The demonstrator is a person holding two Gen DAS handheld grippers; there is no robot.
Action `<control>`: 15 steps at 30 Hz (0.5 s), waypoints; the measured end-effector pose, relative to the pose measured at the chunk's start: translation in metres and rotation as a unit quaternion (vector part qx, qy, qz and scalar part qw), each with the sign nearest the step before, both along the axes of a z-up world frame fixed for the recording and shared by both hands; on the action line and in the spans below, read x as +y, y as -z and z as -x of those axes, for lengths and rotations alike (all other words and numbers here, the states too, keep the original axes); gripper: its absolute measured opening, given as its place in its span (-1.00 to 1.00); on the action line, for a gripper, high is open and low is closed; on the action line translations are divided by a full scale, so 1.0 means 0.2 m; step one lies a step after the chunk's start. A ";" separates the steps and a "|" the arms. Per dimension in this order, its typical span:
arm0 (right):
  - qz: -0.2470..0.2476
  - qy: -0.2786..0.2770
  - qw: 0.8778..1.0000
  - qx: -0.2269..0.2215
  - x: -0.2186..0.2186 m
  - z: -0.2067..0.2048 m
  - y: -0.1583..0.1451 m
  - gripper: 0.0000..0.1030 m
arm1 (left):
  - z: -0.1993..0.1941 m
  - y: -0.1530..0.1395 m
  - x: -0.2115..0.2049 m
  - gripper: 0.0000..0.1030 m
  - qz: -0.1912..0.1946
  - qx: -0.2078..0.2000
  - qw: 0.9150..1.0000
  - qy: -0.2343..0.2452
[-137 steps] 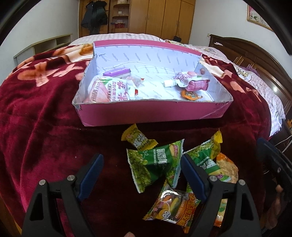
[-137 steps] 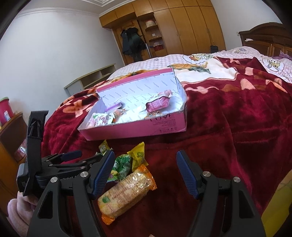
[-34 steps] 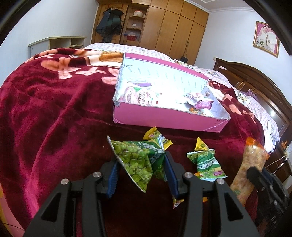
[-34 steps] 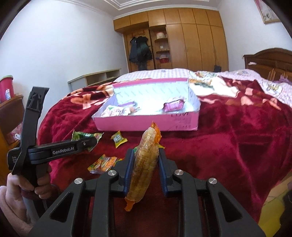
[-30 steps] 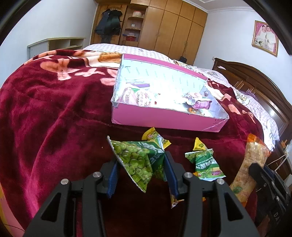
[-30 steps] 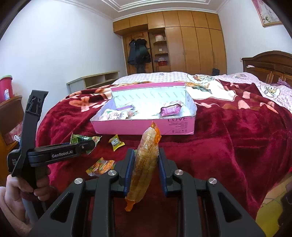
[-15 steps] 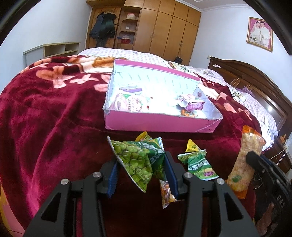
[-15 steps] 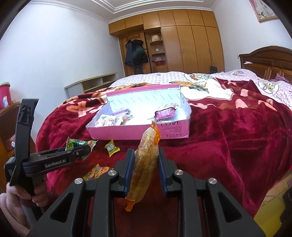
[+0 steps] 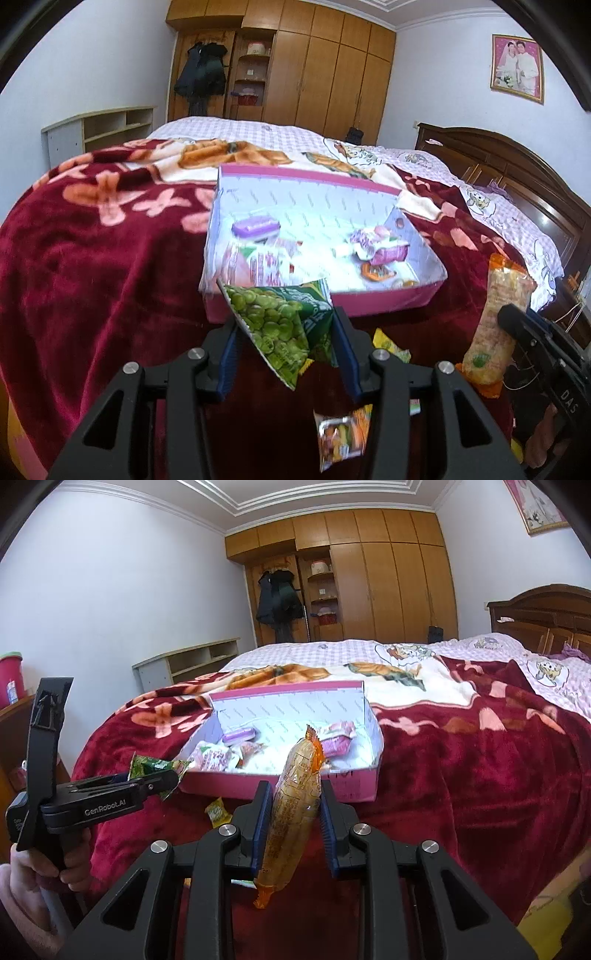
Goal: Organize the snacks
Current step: 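Lift the pea bag and bread roll and carry them over the pink box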
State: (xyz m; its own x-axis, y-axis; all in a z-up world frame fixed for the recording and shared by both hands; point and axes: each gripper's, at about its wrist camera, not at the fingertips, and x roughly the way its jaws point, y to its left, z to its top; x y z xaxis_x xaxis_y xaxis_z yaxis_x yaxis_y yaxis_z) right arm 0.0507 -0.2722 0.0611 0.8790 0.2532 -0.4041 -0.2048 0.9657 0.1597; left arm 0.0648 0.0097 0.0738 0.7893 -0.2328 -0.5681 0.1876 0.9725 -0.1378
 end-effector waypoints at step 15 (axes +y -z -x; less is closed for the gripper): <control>0.006 0.013 1.000 -0.009 -0.06 -0.14 -0.08 -0.49 | -0.25 -0.01 -0.18 -0.07 -0.010 -0.006 0.999 0.036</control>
